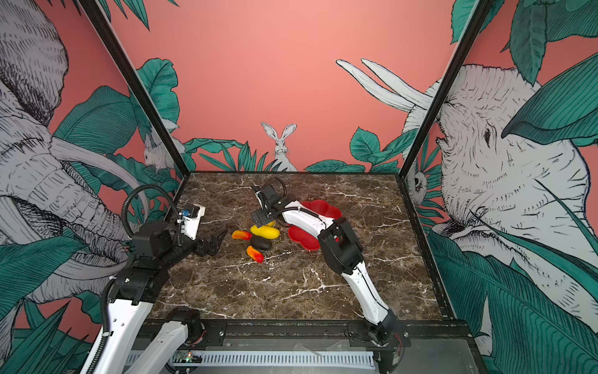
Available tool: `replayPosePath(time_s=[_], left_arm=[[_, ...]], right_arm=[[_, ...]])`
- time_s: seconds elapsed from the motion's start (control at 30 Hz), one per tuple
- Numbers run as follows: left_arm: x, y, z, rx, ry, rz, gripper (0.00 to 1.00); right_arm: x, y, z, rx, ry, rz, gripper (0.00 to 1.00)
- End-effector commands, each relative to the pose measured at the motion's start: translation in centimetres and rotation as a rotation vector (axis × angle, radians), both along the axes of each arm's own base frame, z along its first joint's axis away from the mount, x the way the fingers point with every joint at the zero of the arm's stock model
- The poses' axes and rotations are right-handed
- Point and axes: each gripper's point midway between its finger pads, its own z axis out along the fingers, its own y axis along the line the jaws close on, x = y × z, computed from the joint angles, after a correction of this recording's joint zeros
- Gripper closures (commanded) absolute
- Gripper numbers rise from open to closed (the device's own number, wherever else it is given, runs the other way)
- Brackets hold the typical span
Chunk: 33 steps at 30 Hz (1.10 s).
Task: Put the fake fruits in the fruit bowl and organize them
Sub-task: 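Grasp the small yellow apple with the right gripper and lift it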
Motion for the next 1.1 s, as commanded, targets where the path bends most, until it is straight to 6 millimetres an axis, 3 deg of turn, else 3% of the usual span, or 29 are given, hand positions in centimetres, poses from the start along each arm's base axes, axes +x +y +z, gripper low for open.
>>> replayPosePath(time_s=[0.0,0.33,0.53,0.63,0.8,0.93,1.07], left_arm=[[-0.3,-0.4,-0.1,-0.003,-0.004,-0.027,0.0],[-0.3,-0.7,0.0,-0.016,-0.003,-0.042,0.0],[-0.4,-0.5,0.1,-0.008,-0.009,-0.032,0.0],[-0.4,-0.4,0.1,-0.004,-0.01,-0.029,0.0],[-0.3,-0.5,0.0,-0.004,-0.008,-0.031,0.0],[-0.2,-0.4,0.0,-0.003,-0.006,-0.03,0.0],[0.0,-0.4,-0.1,0.0,-0.001,-0.028,0.0]], right_arm=[[1.0,-0.2,0.4,0.0,-0.022,-0.047,0.03],[1.9,1.4,-1.5,0.06,0.013,-0.04,0.2],[2.0,1.5,-0.5,0.065,0.001,-0.031,0.42],[2.0,1.0,1.5,0.061,-0.029,-0.02,0.46],[1.8,-0.9,8.6,0.11,-0.138,0.007,0.5],[1.8,-5.3,13.9,0.172,-0.201,-0.03,0.53],[1.5,-11.5,15.6,0.151,-0.226,-0.108,0.56]])
